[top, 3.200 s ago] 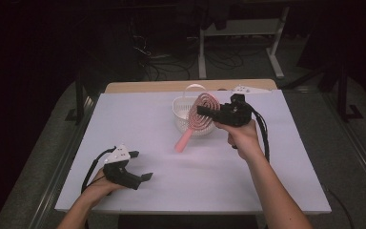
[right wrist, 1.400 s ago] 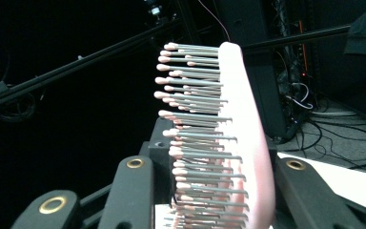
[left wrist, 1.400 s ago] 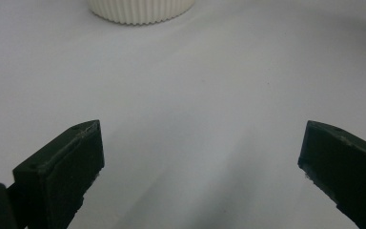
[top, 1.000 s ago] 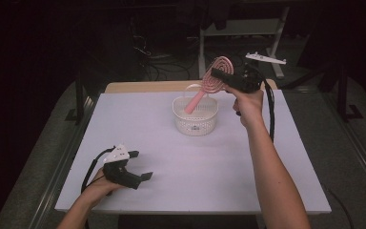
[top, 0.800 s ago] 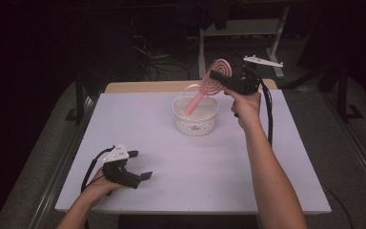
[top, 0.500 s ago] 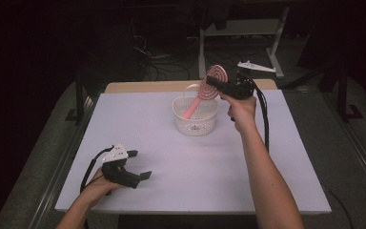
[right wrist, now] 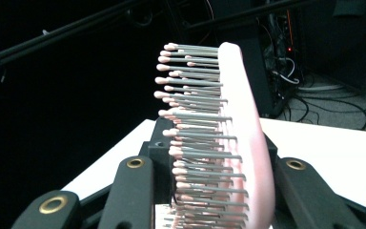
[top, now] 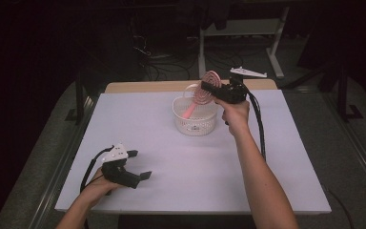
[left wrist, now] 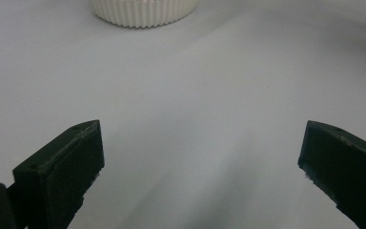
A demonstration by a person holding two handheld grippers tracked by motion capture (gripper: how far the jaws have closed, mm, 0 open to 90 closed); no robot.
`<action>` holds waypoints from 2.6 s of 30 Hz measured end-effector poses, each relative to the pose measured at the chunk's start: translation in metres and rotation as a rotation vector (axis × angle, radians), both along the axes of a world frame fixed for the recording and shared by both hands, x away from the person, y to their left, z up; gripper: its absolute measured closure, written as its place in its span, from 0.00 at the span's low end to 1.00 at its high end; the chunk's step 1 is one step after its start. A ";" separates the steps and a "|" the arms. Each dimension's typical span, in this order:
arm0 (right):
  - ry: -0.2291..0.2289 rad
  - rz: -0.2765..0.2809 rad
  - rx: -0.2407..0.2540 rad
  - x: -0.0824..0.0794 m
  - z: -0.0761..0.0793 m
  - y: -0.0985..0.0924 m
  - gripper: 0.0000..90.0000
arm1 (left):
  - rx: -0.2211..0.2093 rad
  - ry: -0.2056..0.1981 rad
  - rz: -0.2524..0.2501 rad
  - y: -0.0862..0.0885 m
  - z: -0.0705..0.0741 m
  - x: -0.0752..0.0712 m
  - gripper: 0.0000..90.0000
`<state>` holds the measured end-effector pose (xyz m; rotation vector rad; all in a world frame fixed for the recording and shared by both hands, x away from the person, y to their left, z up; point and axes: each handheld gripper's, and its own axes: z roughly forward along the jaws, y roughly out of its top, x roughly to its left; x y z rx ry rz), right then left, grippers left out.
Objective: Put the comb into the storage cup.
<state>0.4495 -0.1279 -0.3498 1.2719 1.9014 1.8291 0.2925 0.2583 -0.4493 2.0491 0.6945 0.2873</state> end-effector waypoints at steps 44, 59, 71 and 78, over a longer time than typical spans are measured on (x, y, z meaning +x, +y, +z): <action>0.094 -0.045 -0.062 0.007 -0.036 -0.017 0.65 | 0.003 0.008 -0.012 -0.002 -0.001 -0.001 0.01; 0.105 -0.066 -0.119 0.006 -0.041 -0.025 0.57 | 0.001 0.010 -0.009 -0.003 0.000 0.001 0.01; 0.101 -0.081 -0.159 0.003 -0.038 -0.033 0.35 | 0.002 0.012 0.002 0.000 -0.001 0.000 0.01; 0.095 -0.053 -0.181 -0.005 -0.035 -0.038 0.26 | 0.008 0.011 -0.004 0.000 -0.002 0.000 0.01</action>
